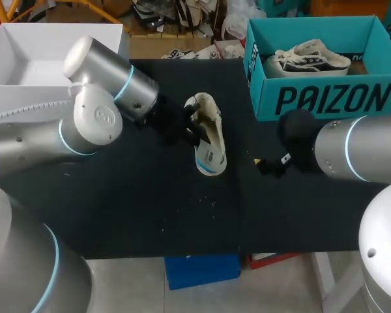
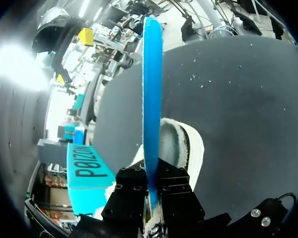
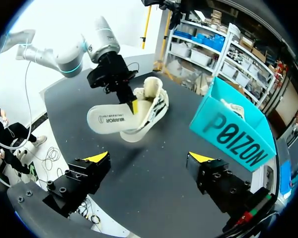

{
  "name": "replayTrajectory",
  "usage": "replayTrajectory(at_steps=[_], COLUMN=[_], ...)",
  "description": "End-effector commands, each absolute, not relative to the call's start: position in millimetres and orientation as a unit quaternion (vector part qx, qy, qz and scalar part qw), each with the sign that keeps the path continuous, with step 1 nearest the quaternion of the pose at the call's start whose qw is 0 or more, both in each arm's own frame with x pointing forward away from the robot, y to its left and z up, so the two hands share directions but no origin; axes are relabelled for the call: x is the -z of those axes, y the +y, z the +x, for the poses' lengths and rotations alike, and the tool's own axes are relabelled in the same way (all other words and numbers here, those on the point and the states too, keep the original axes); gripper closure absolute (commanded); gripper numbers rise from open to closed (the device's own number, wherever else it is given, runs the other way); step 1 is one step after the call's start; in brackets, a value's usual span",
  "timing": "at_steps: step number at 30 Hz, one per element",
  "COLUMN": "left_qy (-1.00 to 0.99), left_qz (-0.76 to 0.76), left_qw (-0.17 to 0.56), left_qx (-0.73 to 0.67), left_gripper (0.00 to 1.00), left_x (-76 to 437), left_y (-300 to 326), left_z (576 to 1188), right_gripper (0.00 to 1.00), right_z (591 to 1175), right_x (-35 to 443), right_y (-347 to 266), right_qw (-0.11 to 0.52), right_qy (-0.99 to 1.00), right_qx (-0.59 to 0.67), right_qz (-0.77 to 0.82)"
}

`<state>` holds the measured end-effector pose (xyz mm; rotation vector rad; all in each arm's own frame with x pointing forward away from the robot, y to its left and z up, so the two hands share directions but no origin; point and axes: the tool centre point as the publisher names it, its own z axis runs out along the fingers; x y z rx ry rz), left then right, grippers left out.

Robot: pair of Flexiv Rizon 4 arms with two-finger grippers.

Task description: Take the shoe out of the shoebox, open the shoe tongue, remove and reinsert the insole, then place the shoe into the shoebox

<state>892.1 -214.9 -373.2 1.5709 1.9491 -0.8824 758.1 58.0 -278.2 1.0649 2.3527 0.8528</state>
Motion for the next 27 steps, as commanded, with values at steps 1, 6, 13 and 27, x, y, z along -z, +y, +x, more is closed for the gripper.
replayTrajectory(at_steps=[1, 6, 13, 27], left_qy=[0.722, 0.732, 0.746, 0.720], left_qz=[0.571, 0.569, 0.559, 0.595], left_qw=[0.247, 0.255, 0.261, 0.255], left_qx=[0.304, 0.273, 0.249, 0.252], left_gripper=[1.00, 1.00, 1.00, 0.08], left_x=[376, 375, 380, 357], left_y=[-219, -215, -214, -200], left_z=[897, 900, 914, 874], right_gripper=[0.00, 0.00, 0.00, 0.00], right_z=[758, 758, 758, 758], right_x=[280, 280, 280, 280], right_y=[59, 59, 59, 59], right_qw=[0.211, 0.211, 0.211, 0.211], right_qy=[0.845, 0.845, 0.845, 0.845], right_qx=[-0.308, -0.308, -0.308, -0.308], right_qz=[0.383, 0.383, 0.383, 0.383])
